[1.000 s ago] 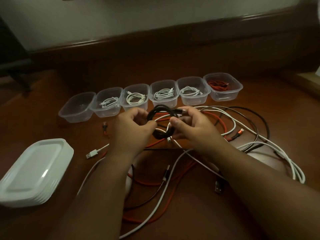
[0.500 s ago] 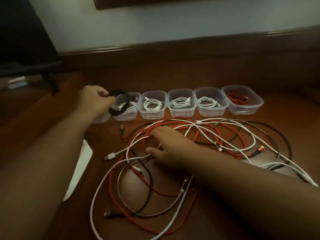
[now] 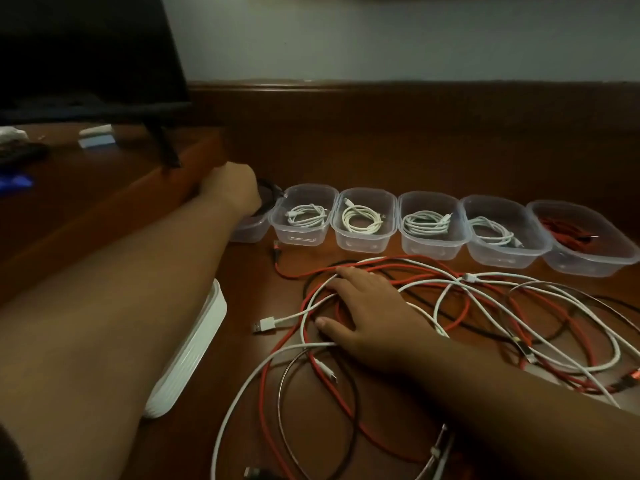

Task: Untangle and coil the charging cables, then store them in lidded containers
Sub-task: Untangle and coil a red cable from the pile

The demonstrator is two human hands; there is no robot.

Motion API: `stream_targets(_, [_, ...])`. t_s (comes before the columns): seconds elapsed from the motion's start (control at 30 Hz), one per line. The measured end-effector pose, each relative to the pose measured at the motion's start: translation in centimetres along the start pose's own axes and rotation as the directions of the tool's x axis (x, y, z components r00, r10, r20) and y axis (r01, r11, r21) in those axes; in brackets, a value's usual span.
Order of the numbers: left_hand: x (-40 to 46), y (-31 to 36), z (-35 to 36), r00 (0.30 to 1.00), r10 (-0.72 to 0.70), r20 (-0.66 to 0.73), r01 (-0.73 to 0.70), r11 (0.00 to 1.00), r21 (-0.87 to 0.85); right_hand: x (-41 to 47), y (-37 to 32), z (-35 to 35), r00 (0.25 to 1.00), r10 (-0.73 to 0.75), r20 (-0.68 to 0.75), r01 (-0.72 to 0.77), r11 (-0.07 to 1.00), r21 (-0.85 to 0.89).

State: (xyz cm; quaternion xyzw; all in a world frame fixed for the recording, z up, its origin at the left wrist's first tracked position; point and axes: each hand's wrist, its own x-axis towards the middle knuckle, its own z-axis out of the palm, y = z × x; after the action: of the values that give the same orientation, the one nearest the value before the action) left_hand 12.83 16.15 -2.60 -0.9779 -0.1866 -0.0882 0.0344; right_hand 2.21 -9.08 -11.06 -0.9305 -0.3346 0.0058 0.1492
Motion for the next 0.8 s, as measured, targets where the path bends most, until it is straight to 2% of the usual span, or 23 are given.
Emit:
stream_targets(0.17, [1.5,-1.0,0.9,0.991,-0.031,0.131,0.03,0.999,0.012,0.0,0.0,0.1,1.0,0.005,-0.007,-0.005,1.0,0.008])
stream_targets(0.27, [2.1,-0.9,1.0,0.973,-0.069,0.221,0.084,0.995,-0.059,0.1,0.1,0.1,1.0,0.005,-0.009,-0.005,1.0,0.01])
stream_targets(0.4, [3.0,-1.2,1.8,0.967,-0.101,0.233,0.152,0.965,-0.215,0.2,0.2,0.3,1.0,0.011,-0.012,-0.011,1.0,0.012])
stream_targets(0.5, [2.7,-1.5,2.3,0.965,-0.109,0.237,0.169,0.953,-0.25,0.3,0.3,0.3,1.0,0.016,-0.007,-0.016,1.0,0.014])
stream_targets(0.67, [1.4,-1.6,2.8,0.993,-0.059,0.105,0.083,0.965,-0.248,0.2,0.2,0.0,1.0,0.02,-0.011,-0.02,0.999,0.025])
stream_targets(0.73, [0.1,-1.2,2.5,1.0,0.03,0.002,-0.028,0.954,-0.3,0.2,0.1,0.0,1.0,0.026,-0.002,-0.026,0.999,0.031])
stream_targets(0.8, [-1.8,-0.7,1.8,0.976,0.158,-0.15,-0.201,0.919,-0.34,0.2,0.0,0.0,1.0,0.025,-0.002,-0.025,0.999,0.029])
